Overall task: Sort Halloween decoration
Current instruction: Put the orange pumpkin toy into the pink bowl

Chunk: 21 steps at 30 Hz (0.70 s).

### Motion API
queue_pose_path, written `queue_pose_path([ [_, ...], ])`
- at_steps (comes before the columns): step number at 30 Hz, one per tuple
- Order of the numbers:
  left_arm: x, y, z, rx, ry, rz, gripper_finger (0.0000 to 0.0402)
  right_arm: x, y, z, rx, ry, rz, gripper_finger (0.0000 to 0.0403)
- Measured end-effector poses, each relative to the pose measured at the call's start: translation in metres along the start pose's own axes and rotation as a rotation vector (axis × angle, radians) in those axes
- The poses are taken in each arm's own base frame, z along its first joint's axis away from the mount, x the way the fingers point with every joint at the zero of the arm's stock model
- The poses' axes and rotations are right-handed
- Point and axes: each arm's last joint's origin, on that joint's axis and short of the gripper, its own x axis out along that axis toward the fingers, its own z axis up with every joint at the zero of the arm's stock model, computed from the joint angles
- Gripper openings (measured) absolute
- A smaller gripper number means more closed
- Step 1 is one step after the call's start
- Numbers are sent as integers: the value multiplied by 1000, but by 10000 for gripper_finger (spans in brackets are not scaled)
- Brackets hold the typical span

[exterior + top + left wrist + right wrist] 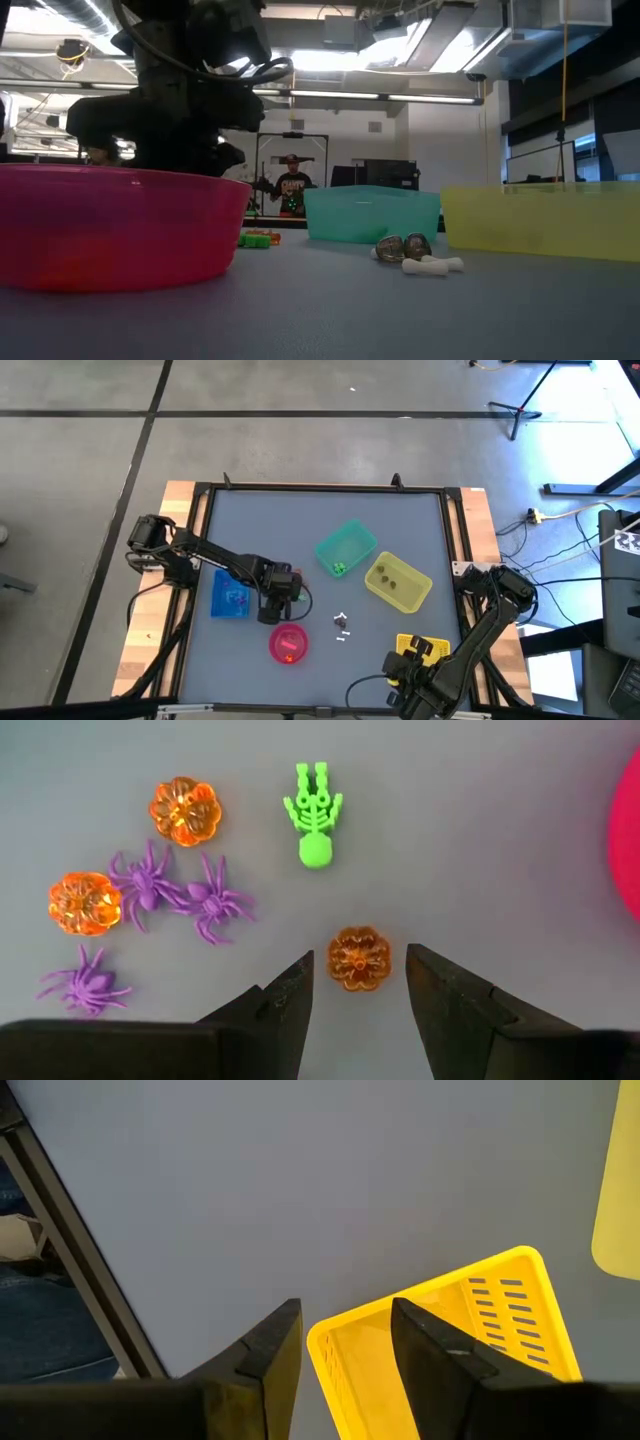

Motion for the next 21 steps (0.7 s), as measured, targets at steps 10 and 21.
queue_pose_path([
  [10, 0, 0, 0, -2, -3, 0, 145, 0, 0, 0, 0, 0, 0, 154],
  [21, 4, 0, 1, -3, -4, 0, 145, 0, 0, 0, 0, 0, 0, 154],
])
